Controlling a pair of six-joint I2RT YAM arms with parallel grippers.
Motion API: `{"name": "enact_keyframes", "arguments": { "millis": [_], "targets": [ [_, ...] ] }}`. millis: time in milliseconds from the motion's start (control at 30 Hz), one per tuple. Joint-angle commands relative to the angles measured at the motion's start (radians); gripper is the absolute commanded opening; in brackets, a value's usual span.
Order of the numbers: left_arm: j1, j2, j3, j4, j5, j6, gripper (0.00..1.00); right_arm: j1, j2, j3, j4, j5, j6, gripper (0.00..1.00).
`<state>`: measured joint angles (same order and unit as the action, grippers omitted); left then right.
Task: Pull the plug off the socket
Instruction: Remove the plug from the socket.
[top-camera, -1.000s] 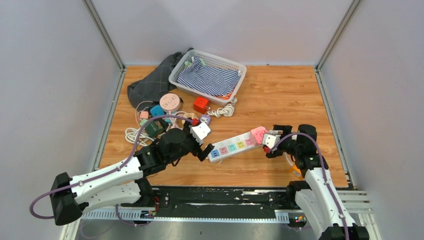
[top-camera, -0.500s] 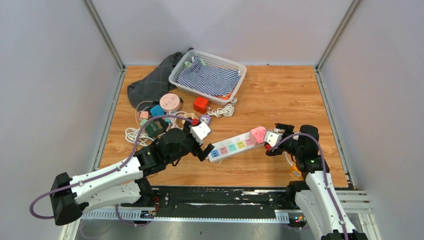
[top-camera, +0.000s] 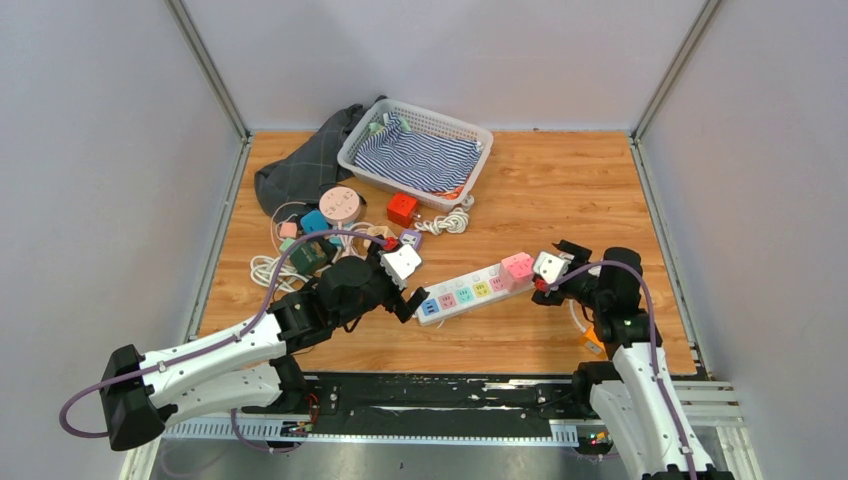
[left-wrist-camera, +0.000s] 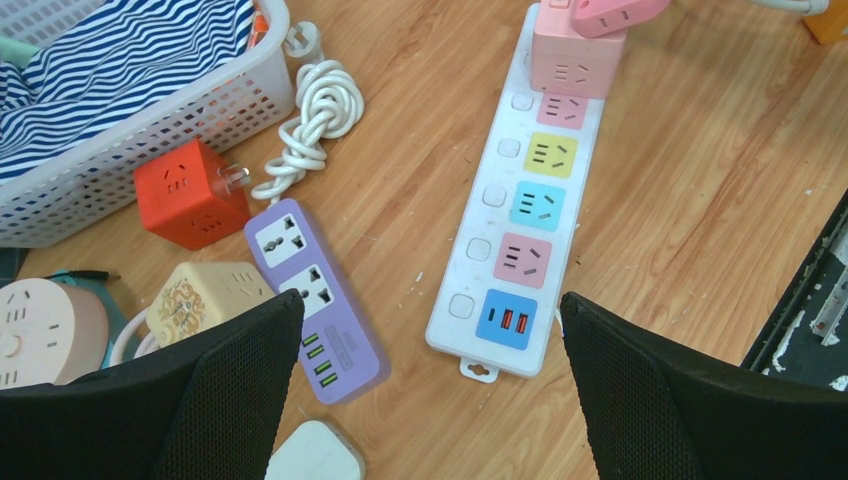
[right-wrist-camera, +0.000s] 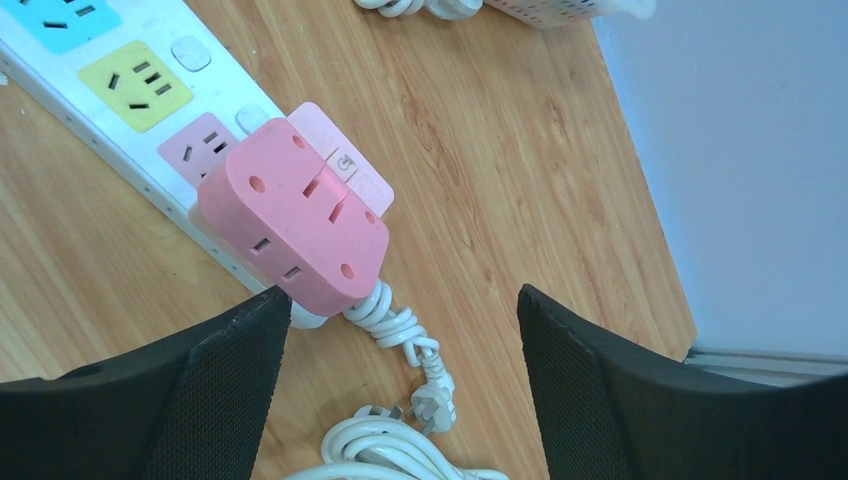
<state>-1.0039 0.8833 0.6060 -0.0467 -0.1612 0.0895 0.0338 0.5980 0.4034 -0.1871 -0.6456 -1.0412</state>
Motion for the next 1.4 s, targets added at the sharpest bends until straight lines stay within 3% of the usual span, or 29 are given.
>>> {"name": "enact_keyframes", "arguments": {
  "millis": [0,133,467,733,867,1033,1367],
  "targets": [
    [-0.004,0.003,0.029,0.017,0.005,-0.006,1.00,-0.006,-0.002,0.040,0.034,0.000,0.090,0.84],
    [-0.004,0.002,0.039,0.012,0.037,-0.002,1.00,-0.007,0.010,0.045,0.045,0.006,0.128,0.82],
    [-0.009,0.090,0.106,0.055,0.276,-0.022,1.00,-0.010,0.053,0.082,0.072,0.080,0.269,0.78],
    [-0.116,0.175,0.110,0.220,0.191,0.110,1.00,-0.014,0.074,0.095,0.062,0.058,0.323,0.72],
    [-0.126,0.236,0.131,0.305,0.222,0.192,1.00,-0.016,0.097,0.108,0.039,0.041,0.331,0.72],
    [-0.126,0.377,0.222,0.318,0.289,0.240,0.99,-0.020,0.117,0.117,0.022,0.024,0.350,0.71],
    [-0.124,0.677,0.396,0.331,0.255,0.308,0.93,-0.025,0.163,0.158,-0.015,0.006,0.411,0.63]
  ]
}}
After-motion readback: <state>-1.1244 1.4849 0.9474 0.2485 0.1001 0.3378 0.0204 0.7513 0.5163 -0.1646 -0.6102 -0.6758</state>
